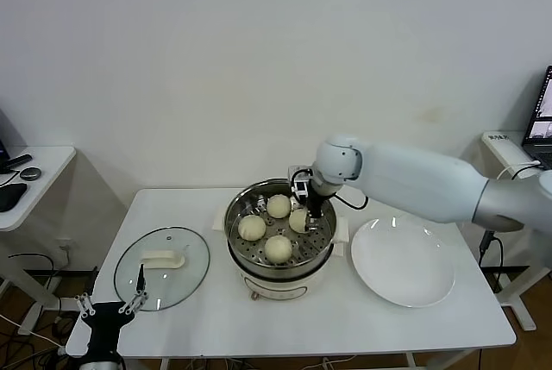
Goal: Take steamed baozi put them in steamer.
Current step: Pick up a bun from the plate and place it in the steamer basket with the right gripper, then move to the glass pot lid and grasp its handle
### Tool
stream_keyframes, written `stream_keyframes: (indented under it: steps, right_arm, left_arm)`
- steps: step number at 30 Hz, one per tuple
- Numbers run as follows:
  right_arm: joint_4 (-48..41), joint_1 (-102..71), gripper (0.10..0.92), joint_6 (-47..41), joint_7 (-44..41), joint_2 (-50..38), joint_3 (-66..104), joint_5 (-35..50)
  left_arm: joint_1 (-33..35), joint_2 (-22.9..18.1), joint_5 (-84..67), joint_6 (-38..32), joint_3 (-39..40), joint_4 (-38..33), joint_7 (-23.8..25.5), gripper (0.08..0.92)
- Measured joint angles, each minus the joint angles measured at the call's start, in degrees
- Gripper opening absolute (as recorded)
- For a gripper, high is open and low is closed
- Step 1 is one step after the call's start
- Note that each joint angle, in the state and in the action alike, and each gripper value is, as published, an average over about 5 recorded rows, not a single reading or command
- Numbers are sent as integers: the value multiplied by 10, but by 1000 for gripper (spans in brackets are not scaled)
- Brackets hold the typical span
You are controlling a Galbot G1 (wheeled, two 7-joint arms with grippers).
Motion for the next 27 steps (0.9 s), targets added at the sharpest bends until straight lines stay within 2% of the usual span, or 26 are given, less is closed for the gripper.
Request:
stream_keyframes:
  steps: [2, 9, 15, 21, 27]
  right_arm:
    - [10, 3, 811, -2, 1, -11, 9, 5]
    - [69, -6, 823, -2, 29, -70, 59, 41]
    - [142, -69, 823, 24, 117, -147, 148, 91]
    - [210, -234, 823, 106, 240, -217, 304, 109]
    - [257, -461, 823, 223, 318, -230, 509, 66]
  left_arm:
    - [0, 0, 0, 0, 1, 0, 0, 823]
    - [1, 3, -1, 0, 1, -1, 1, 823]
    - [2, 2, -2, -2, 3, -4, 1, 823]
    - [6, 2, 1, -2, 10, -10, 3, 823]
    - [6, -1, 3, -4, 17, -16, 3, 823]
